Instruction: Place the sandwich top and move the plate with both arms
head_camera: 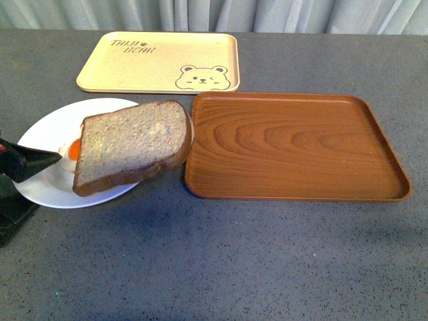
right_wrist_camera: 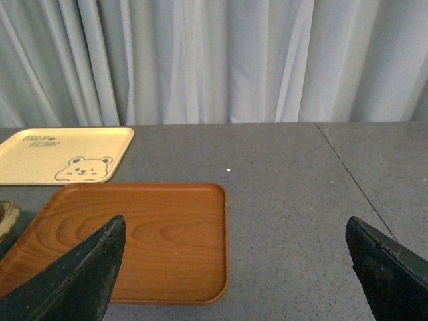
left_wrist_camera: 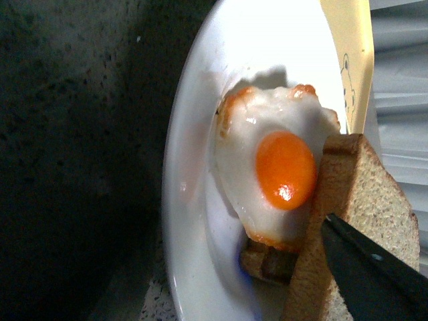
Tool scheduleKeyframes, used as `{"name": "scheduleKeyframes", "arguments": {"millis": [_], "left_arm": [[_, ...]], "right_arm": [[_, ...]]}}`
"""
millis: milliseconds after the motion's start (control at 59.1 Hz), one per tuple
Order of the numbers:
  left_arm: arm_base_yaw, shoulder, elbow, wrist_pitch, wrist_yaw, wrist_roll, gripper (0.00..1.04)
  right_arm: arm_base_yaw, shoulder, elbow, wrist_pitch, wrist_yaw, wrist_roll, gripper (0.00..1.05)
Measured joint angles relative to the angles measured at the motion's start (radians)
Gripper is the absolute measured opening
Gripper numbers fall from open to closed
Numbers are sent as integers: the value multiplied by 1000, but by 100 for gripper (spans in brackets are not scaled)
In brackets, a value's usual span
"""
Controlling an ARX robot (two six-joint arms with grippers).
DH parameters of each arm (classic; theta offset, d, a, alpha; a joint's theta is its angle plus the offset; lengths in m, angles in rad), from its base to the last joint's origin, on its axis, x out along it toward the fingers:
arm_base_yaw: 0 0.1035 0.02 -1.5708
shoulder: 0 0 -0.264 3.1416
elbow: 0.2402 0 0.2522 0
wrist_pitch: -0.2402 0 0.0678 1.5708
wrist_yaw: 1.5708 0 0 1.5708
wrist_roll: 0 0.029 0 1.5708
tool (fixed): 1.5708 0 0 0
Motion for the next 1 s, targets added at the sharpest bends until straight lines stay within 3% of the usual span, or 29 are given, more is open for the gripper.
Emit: {"name": "scheduleKeyframes", "arguments": {"millis": [406,727,998], "left_arm": [[30,21,-40,79,43,-72,3],[91,-60,-111,55,97,-120,2],[76,-259,-16,-213,82,-162,2]], "right_arm": [[0,0,0,0,0,0,96],[0,0,0,0,0,0,96],[0,0,0,0,0,0,96]]}}
